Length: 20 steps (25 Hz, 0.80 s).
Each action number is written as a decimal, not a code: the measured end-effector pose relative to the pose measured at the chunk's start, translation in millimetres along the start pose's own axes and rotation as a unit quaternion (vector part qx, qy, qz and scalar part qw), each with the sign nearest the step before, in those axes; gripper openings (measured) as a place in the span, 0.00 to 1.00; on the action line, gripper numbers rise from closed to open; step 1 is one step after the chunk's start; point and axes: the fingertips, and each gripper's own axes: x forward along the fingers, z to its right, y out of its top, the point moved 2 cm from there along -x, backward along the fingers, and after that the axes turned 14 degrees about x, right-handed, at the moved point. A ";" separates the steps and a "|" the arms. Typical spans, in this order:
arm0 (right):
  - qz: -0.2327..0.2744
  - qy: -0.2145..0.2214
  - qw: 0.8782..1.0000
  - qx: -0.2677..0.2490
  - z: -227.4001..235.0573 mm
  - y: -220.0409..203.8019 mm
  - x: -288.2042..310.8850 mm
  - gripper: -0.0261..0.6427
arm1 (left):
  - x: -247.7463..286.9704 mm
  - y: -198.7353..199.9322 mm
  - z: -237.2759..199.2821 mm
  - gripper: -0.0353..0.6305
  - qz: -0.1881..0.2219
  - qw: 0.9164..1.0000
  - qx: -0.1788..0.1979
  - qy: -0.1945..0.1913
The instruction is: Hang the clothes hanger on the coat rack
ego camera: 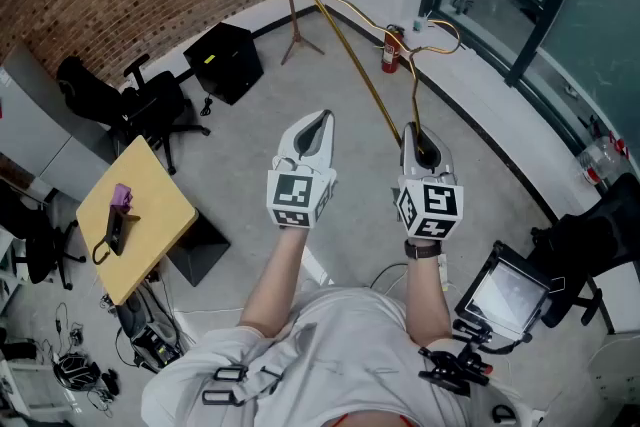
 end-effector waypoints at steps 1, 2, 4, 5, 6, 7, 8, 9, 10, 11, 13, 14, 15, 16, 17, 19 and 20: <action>0.002 -0.006 1.000 0.001 -5.8 -2.7 2.5 0.07 | -3.5 -3.0 -7.9 0.05 0.000 1.000 0.000 0.001; 0.003 -0.012 1.000 0.002 -11.7 -5.7 4.9 0.07 | -7.1 -6.1 -15.7 0.05 -0.001 1.000 0.000 0.002; 0.002 -0.021 1.000 0.006 -24.0 -13.1 10.3 0.07 | -14.4 -12.5 -31.1 0.05 0.000 1.000 -0.002 0.001; 0.000 -0.023 1.000 0.009 -30.7 -17.1 13.8 0.07 | -17.8 -15.9 -39.0 0.05 0.000 1.000 -0.004 0.000; -0.003 -0.025 1.000 0.010 -38.0 -21.0 17.8 0.07 | -21.0 -19.5 -46.9 0.05 -0.002 1.000 -0.006 -0.001; -0.007 -0.026 1.000 0.010 -45.7 -24.7 21.6 0.07 | -24.2 -23.6 -54.3 0.05 -0.005 1.000 -0.008 -0.003; -0.008 -0.028 1.000 0.008 -53.6 -28.0 24.6 0.07 | -27.1 -28.8 -60.2 0.05 -0.012 1.000 -0.010 -0.009; -0.008 -0.029 1.000 0.006 -60.7 -30.9 26.6 0.07 | -29.2 -35.8 -63.4 0.05 -0.023 0.999 -0.012 -0.020; -0.006 -0.033 0.999 0.003 -66.2 -33.4 27.7 0.08 | -29.9 -44.8 -63.1 0.05 -0.037 0.999 -0.017 -0.036; -0.004 -0.039 0.999 0.000 -69.5 -35.5 28.0 0.07 | -29.2 -54.8 -59.6 0.05 -0.054 0.997 -0.022 -0.056; -0.002 -0.060 0.998 -0.005 -69.9 -40.4 27.1 0.07 | -26.5 -72.8 -48.5 0.05 -0.080 0.992 -0.035 -0.091; -0.005 -0.071 0.997 -0.006 -68.0 -43.5 26.8 0.07 | -25.1 -78.9 -43.5 0.05 -0.084 0.991 -0.040 -0.101; -0.010 -0.079 0.997 -0.006 -65.4 -46.8 27.0 0.07 | -23.2 -83.1 -39.1 0.05 -0.085 0.990 -0.045 -0.107; -0.015 -0.084 0.996 -0.005 -61.9 -49.8 27.9 0.08 | -20.4 -85.9 -34.8 0.05 -0.084 0.989 -0.049 -0.113; -0.021 -0.087 0.996 -0.004 -57.5 -52.1 29.5 0.07 | -16.3 -87.6 -30.5 0.05 -0.083 0.988 -0.053 -0.119; -0.029 -0.091 0.995 -0.002 -47.2 -56.7 35.7 0.08 | -4.5 -90.6 -24.5 0.05 -0.081 0.987 -0.057 -0.127; -0.033 -0.092 0.995 -0.001 -41.9 -59.8 40.7 0.08 | 3.3 -93.4 -23.4 0.05 -0.081 0.987 -0.059 -0.129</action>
